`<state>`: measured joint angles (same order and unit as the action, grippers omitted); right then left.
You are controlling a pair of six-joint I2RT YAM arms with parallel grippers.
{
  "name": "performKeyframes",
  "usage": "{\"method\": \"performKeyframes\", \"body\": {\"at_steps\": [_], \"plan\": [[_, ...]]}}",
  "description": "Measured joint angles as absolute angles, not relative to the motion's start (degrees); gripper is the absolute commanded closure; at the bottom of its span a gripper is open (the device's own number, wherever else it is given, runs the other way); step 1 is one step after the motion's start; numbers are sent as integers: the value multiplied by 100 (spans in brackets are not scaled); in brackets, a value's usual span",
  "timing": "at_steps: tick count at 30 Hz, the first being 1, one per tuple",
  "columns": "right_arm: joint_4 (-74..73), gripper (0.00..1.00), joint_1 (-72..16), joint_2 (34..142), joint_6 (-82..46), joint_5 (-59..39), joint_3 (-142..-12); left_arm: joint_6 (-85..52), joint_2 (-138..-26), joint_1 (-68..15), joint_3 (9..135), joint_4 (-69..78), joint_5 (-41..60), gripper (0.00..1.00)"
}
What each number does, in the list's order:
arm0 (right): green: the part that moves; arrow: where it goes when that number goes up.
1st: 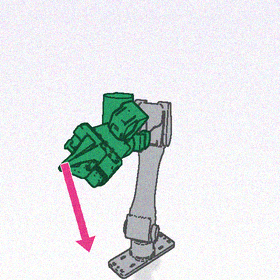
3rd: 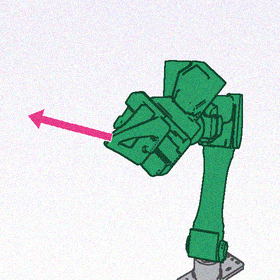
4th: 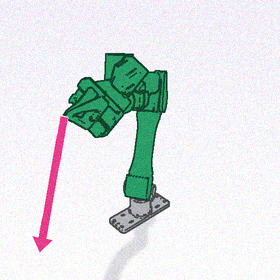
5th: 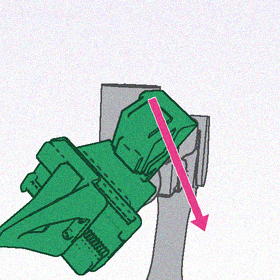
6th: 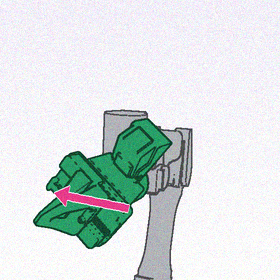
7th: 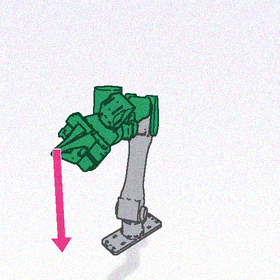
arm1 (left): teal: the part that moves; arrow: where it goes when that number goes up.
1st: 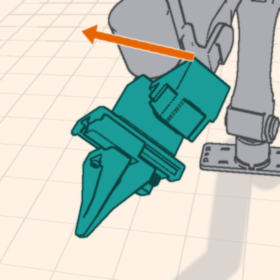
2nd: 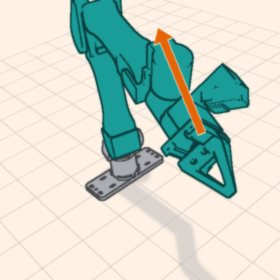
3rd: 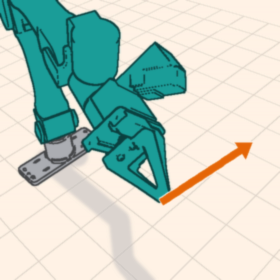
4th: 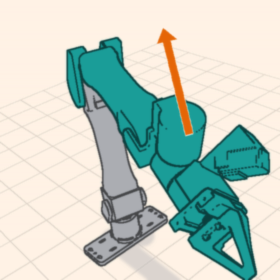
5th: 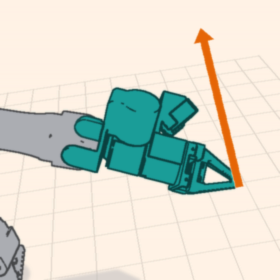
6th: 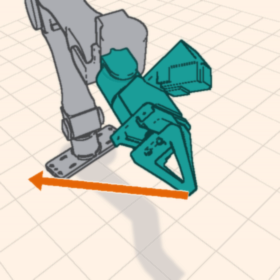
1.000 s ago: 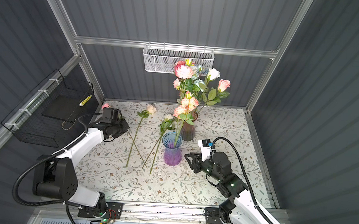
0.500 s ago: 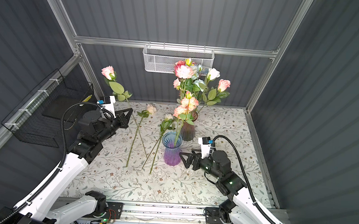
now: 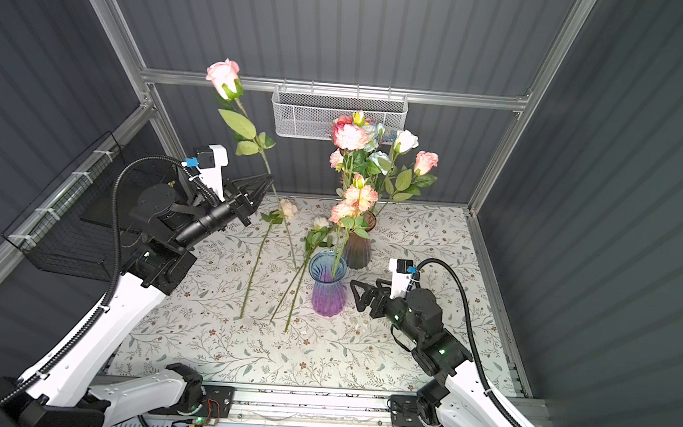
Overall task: Arrange the flowers into the vase
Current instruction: 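Lift the pink rose upright with the left gripper and carry it over the blue-purple vase, then lower the pink rose stem into the blue-purple vase and open the left gripper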
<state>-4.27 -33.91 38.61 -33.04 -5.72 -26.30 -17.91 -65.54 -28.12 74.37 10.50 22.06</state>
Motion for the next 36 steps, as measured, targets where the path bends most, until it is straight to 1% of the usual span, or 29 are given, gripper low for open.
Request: {"method": "performKeyframes", "body": {"at_steps": [2, 6, 11, 16, 21, 27, 36], "plan": [[-425, 1, -3391, 3817, -3306, -508, -2630, -1616, -6761, -3166, 7647, 1125, 2174, 100], [-414, 1, -3391, 3691, -3306, -427, -2630, -1350, -7142, -3610, 7848, 1240, 2097, 100], [-279, 1, -3391, 3406, -3304, -338, -2624, -1100, -7524, -3874, 7872, 1295, 1986, 100], [-174, 1, -3391, 3175, -3299, -204, -2541, -897, -7649, -4047, 7819, 1304, 1726, 100], [-137, 1, -3391, 3120, -3301, -119, -2456, -781, -7546, -4169, 7391, 1435, 1411, 100], [-126, 1, -3391, 3199, -3304, -104, -2438, -821, -7470, -4278, 6514, 1590, 1026, 100], [-126, 1, -3391, 3275, -3350, -106, -2432, -1247, -7443, -4283, 5680, 1944, 517, 100]]}}
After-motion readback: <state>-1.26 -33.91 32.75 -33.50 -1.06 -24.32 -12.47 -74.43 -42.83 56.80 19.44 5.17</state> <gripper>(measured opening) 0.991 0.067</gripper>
